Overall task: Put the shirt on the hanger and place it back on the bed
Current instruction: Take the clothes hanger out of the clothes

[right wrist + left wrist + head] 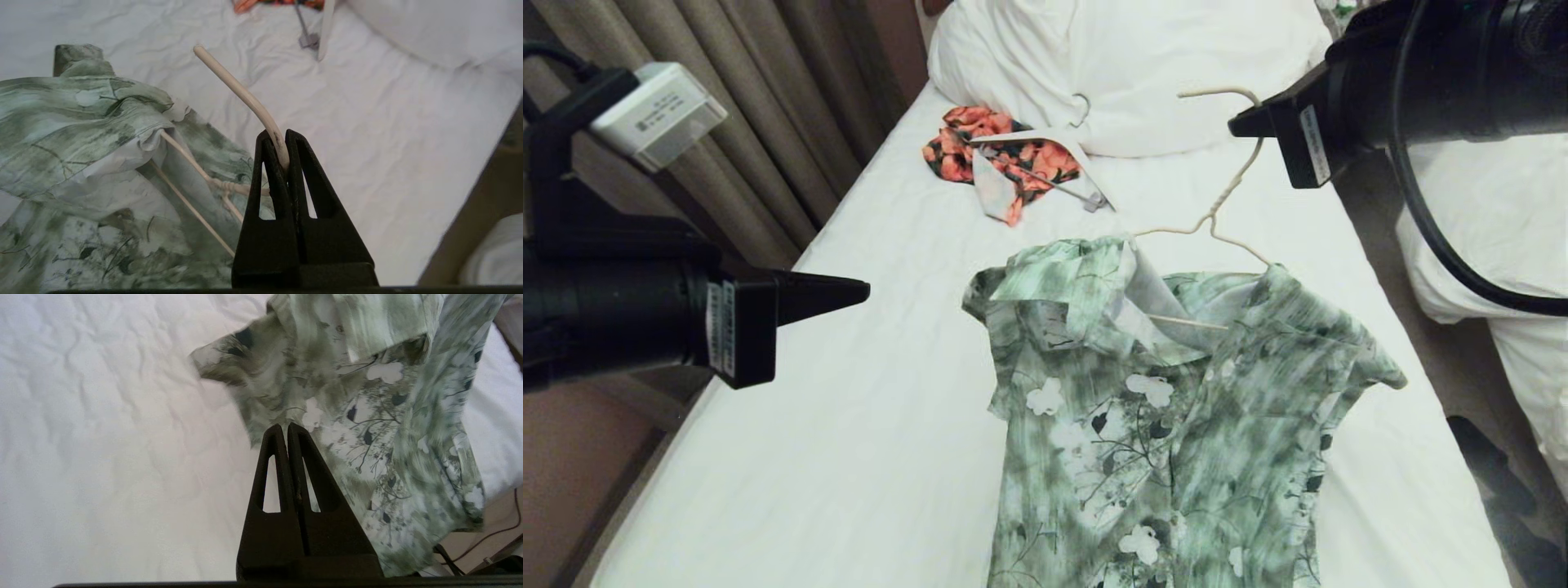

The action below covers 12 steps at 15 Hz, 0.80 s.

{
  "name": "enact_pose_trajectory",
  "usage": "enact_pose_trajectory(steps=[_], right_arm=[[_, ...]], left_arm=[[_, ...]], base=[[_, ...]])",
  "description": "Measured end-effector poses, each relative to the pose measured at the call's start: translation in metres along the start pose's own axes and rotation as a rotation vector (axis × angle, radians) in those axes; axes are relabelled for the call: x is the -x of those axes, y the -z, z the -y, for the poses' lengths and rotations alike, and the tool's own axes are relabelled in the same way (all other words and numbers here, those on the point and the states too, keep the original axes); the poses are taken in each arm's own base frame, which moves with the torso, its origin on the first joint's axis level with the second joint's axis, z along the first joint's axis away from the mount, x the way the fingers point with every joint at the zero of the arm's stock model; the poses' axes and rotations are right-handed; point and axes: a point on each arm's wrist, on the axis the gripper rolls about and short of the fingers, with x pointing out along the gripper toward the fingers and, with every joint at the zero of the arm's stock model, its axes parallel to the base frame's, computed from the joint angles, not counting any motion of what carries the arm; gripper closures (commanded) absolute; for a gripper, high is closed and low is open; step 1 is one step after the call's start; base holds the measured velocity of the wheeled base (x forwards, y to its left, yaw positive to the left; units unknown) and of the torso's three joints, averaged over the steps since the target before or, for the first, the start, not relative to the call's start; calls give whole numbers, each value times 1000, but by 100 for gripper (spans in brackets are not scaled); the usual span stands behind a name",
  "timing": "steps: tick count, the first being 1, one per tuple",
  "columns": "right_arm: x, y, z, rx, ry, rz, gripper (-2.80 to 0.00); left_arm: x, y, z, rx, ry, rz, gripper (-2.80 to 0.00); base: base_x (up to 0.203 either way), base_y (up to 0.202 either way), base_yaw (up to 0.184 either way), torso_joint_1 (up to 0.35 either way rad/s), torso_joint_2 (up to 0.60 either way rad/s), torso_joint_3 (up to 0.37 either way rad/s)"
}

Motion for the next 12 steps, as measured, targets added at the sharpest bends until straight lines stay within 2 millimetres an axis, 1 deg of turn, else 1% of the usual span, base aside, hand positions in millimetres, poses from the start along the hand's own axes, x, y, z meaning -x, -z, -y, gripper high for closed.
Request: enact_pose_trajectory(steps=[5, 8, 10, 12], right_arm=[[5, -10, 5, 15, 19, 52, 0], [9, -16, 10, 29, 36, 81, 0], [8, -17, 11, 38, 41, 85, 0], [5, -18, 11, 40, 48, 102, 0]], left_arm=[[1, -1, 0, 0, 1, 5, 0], [1, -1, 0, 1, 2, 12, 0], [3, -2, 0, 3, 21, 22, 0], [5, -3, 0, 3, 34, 28, 0]], base=[[0, 0, 0, 193, -558, -363], [0, 0, 0, 240, -600, -371], [0, 0, 0, 224, -548, -328], [0, 0, 0, 165, -403, -247]])
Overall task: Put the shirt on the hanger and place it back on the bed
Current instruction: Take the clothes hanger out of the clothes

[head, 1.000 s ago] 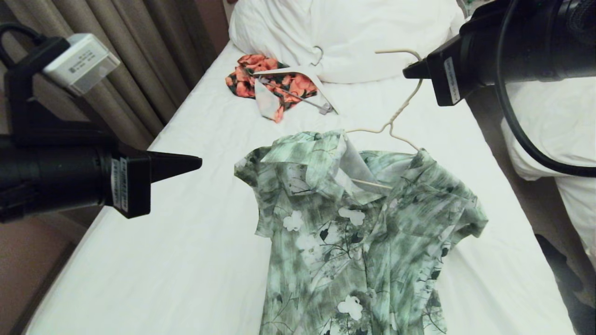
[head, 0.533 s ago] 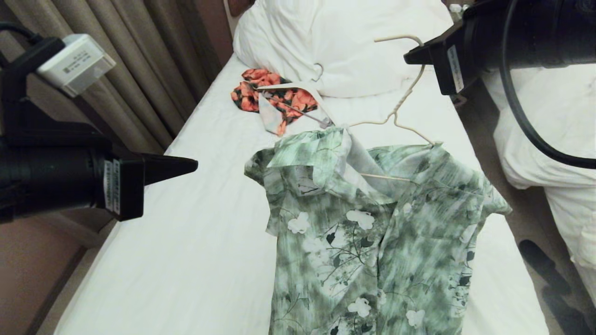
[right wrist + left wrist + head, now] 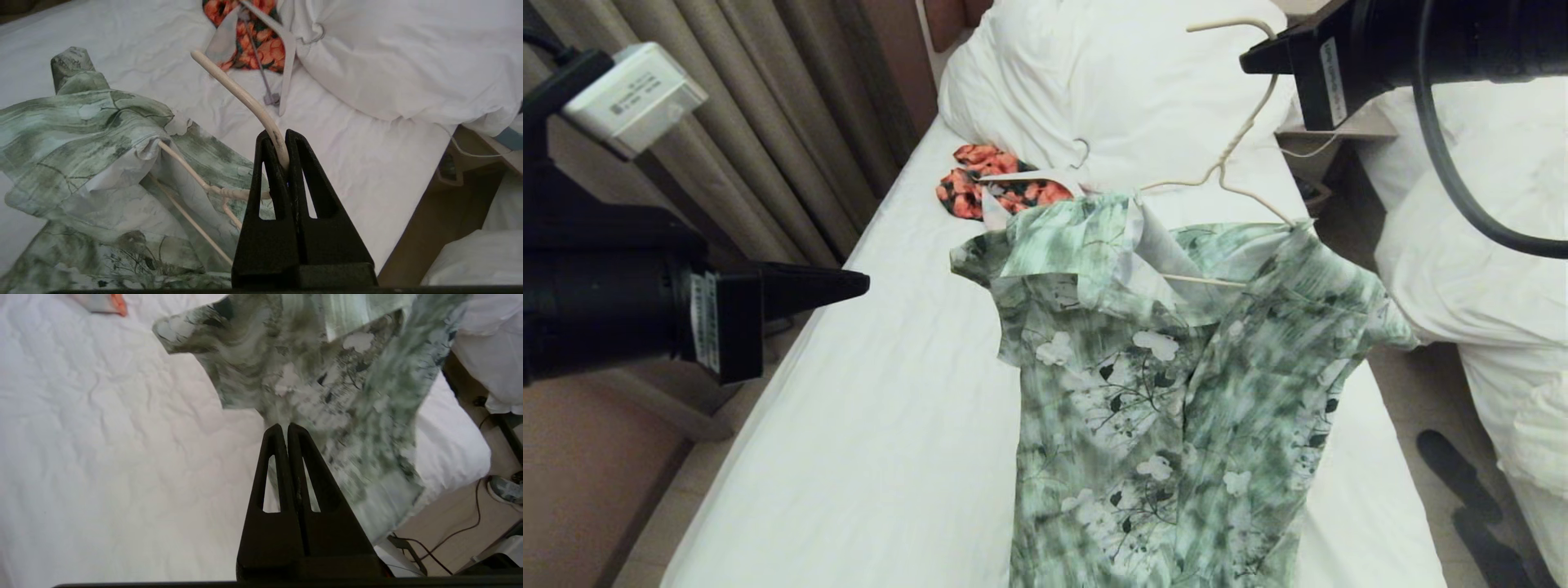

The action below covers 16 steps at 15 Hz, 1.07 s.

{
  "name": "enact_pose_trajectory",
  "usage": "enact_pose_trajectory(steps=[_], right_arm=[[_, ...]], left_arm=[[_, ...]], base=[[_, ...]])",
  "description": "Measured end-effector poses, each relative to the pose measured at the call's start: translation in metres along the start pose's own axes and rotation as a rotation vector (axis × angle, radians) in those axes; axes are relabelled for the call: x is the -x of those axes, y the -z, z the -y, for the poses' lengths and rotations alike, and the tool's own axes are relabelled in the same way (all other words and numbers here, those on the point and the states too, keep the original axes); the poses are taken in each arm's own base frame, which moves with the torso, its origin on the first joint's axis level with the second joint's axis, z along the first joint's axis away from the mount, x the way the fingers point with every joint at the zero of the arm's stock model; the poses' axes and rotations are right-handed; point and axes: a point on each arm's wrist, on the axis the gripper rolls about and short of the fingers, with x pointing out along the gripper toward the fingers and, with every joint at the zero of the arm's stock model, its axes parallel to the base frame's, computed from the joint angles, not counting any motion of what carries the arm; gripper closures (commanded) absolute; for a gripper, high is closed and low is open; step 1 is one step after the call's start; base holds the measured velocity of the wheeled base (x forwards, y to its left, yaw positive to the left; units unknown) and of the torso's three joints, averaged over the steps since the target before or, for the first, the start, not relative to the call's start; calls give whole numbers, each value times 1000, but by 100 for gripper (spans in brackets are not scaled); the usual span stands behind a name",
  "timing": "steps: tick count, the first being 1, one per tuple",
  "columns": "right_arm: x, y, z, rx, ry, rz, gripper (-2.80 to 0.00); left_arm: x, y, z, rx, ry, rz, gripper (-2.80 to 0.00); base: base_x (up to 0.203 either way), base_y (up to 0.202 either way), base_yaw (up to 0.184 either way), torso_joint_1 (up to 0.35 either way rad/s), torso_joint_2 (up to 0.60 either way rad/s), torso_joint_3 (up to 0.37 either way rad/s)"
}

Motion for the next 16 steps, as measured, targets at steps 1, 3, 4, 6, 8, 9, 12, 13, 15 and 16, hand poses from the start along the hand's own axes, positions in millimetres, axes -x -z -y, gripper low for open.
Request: enact_pose_trajectory(steps=[1, 3, 4, 6, 8, 9, 12, 13, 15, 16], right_arm=[[-2, -1, 0, 1, 6, 12, 0], [-5, -2, 0, 3, 16, 30, 0], [-6, -2, -1, 5, 15, 30, 0], [-6, -2, -1, 5, 15, 30, 0], [-5, -2, -1, 15, 14, 33, 0], [-4, -3, 0, 17, 16, 36, 0], [1, -5, 2, 15, 20, 46, 0], [3, -6, 2, 14, 21, 50, 0], [6, -7, 4, 13, 25, 56, 0], [8, -8, 5, 12, 27, 60, 0]], left_arm=[[0, 0, 0, 0, 0, 2, 0], [1, 0, 0, 0, 0, 4, 0], [1, 0, 0, 0, 0, 5, 0], [1, -1, 0, 1, 2, 7, 0], [2, -3, 0, 5, 3, 26, 0], [2, -4, 0, 6, 3, 41, 0], [2, -4, 0, 6, 22, 52, 0], [2, -4, 0, 6, 23, 50, 0], [2, -4, 0, 6, 24, 49, 0], [1, -4, 0, 6, 25, 47, 0]], base=[[0, 0, 0, 153, -369, -221], [0, 0, 0, 149, -364, -213], [0, 0, 0, 154, -355, -204], [0, 0, 0, 148, -347, -196], [0, 0, 0, 145, -340, -190], [0, 0, 0, 147, -327, -193], [0, 0, 0, 150, -333, -180], [0, 0, 0, 140, -328, -182], [0, 0, 0, 156, -338, -185], [0, 0, 0, 147, -326, -178]])
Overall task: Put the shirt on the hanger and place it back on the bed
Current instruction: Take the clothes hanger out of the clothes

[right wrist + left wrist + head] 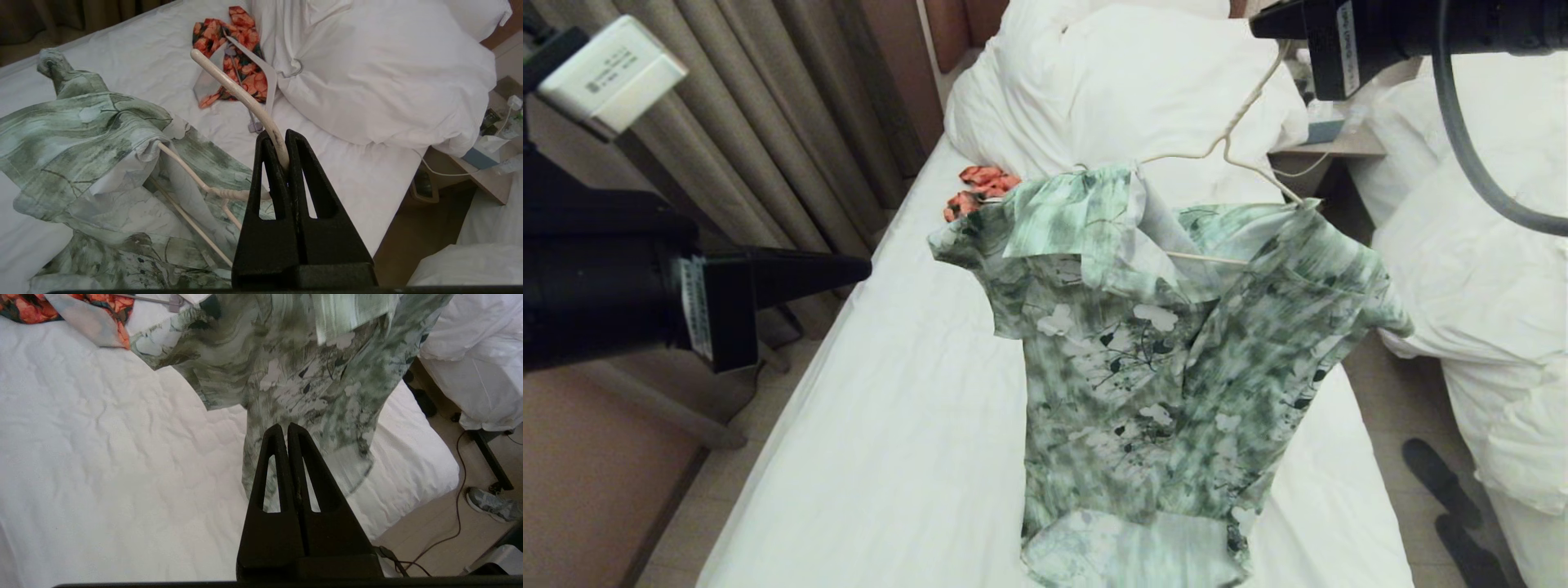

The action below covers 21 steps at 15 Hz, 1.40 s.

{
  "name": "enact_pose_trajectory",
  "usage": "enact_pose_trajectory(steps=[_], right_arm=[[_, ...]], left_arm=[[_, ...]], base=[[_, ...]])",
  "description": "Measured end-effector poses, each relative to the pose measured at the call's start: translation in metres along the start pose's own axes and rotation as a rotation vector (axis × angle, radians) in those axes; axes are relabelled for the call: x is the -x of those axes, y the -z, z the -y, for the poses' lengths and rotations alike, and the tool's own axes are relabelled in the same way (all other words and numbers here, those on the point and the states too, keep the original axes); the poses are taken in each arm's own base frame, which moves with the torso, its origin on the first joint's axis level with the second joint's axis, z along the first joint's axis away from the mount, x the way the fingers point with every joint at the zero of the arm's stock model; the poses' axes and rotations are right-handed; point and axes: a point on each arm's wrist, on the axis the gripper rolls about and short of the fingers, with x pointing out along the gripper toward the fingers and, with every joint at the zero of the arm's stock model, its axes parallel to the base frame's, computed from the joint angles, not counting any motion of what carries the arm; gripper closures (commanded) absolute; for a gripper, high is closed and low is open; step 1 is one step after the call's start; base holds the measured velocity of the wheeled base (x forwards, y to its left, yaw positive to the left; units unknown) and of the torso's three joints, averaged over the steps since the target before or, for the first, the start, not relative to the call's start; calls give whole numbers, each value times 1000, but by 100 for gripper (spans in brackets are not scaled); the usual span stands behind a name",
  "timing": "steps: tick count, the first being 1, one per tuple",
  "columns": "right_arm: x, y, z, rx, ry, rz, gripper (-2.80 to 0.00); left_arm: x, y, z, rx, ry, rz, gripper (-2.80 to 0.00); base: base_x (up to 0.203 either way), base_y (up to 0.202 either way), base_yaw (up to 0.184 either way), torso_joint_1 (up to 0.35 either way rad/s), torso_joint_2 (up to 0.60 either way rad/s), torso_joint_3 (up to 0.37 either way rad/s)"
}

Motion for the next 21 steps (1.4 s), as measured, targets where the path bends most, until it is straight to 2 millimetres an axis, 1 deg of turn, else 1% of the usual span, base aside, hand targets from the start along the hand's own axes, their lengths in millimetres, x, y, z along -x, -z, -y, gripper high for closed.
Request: enact_pose_trajectory(steps=[4, 6, 8, 10, 12, 14, 17, 18, 21], right_arm=[[8, -5, 7, -10, 25, 32, 0], [12, -5, 12, -40, 27, 42, 0], [13, -2, 14, -101, 4, 27, 0], [13, 5, 13, -162, -36, -33, 0], [12, 8, 18, -240, -65, -28, 0], [11, 11, 23, -275, -94, -20, 0], [11, 13, 24, -277, -96, -30, 0], [11, 13, 24, -277, -98, -31, 0], [10, 12, 16, -276, -141, -27, 0]], left_arm=[[-4, 2, 0, 0, 4, -15, 0], [-13, 5, 1, 3, 14, -38, 0], [-27, 8, 1, 13, 54, -31, 0], [-42, 17, 0, 18, 124, 20, 0], [-53, 26, -5, 16, 224, 119, 0], [-62, 35, -9, 8, 305, 208, 0], [-80, 40, -21, 0, 321, 324, 0], [-83, 38, -20, 18, 324, 361, 0], [-86, 37, 6, 76, 368, 358, 0]], base=[[0, 0, 0, 80, -191, -106], [0, 0, 0, 0, 0, 0], [0, 0, 0, 0, 0, 0], [0, 0, 0, 0, 0, 0], [0, 0, 0, 0, 0, 0], [0, 0, 0, 0, 0, 0], [0, 0, 0, 0, 0, 0], [0, 0, 0, 0, 0, 0], [0, 0, 0, 0, 0, 0]])
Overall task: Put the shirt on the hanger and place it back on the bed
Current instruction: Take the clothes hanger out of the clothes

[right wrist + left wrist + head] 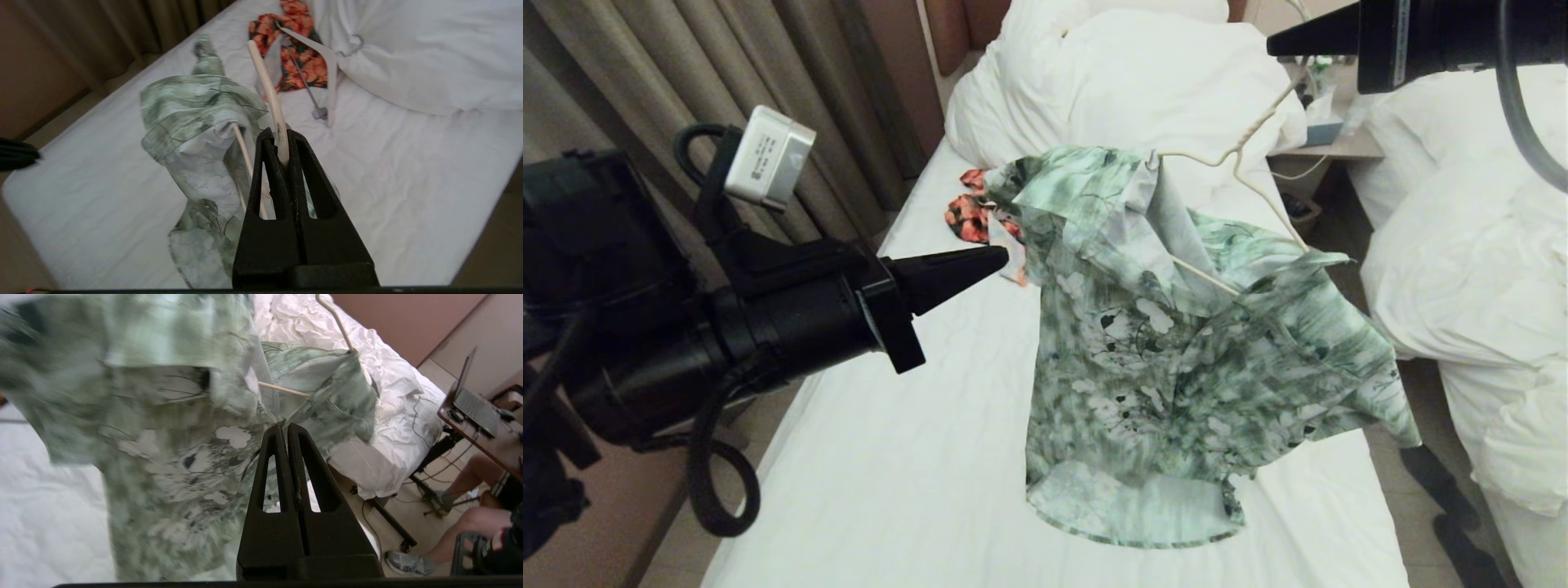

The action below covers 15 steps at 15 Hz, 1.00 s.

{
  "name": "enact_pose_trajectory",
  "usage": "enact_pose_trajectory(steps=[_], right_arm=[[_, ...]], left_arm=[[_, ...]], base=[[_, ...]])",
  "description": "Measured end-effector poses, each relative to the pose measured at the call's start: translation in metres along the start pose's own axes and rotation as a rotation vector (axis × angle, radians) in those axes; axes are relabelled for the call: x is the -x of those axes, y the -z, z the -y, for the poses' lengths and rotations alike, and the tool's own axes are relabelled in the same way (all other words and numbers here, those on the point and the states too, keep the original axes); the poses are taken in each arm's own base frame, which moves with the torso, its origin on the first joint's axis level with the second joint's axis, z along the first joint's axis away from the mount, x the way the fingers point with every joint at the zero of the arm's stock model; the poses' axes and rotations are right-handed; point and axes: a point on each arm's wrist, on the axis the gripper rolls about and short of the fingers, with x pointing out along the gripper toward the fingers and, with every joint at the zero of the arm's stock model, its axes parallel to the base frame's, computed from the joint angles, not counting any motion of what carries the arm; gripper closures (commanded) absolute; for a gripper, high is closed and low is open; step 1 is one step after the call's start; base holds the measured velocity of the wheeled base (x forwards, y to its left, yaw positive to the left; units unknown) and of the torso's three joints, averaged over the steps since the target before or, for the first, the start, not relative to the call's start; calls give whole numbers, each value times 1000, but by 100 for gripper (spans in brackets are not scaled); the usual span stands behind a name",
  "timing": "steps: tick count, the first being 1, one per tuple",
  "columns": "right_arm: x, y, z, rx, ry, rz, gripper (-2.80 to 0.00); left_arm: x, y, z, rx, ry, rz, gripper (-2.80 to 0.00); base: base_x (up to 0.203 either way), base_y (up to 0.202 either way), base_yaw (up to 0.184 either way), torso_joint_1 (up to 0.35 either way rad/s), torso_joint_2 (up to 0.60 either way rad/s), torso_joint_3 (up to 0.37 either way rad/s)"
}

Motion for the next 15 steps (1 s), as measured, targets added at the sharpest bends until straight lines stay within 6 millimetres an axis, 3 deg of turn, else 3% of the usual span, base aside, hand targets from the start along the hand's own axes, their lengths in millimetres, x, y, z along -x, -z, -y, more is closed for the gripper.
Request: enact_pose_trajectory(steps=[4, 8, 12, 15], right_arm=[[-2, -1, -9, 3, -35, 4, 0], [-2, -1, -11, 4, -51, 7, 0], [0, 0, -12, 4, -93, 10, 0], [-1, 1, -11, 8, -85, 8, 0]], left_arm=[[-27, 15, 11, 43, -97, -20, 0], [-55, 38, -20, 57, -220, -72, 0], [-62, 45, -32, 74, -246, -88, 0], [-62, 40, -32, 81, -240, -13, 0]], base=[[0, 0, 0, 0, 0, 0], [0, 0, 0, 0, 0, 0], [0, 0, 0, 0, 0, 0], [0, 0, 0, 0, 0, 0]])
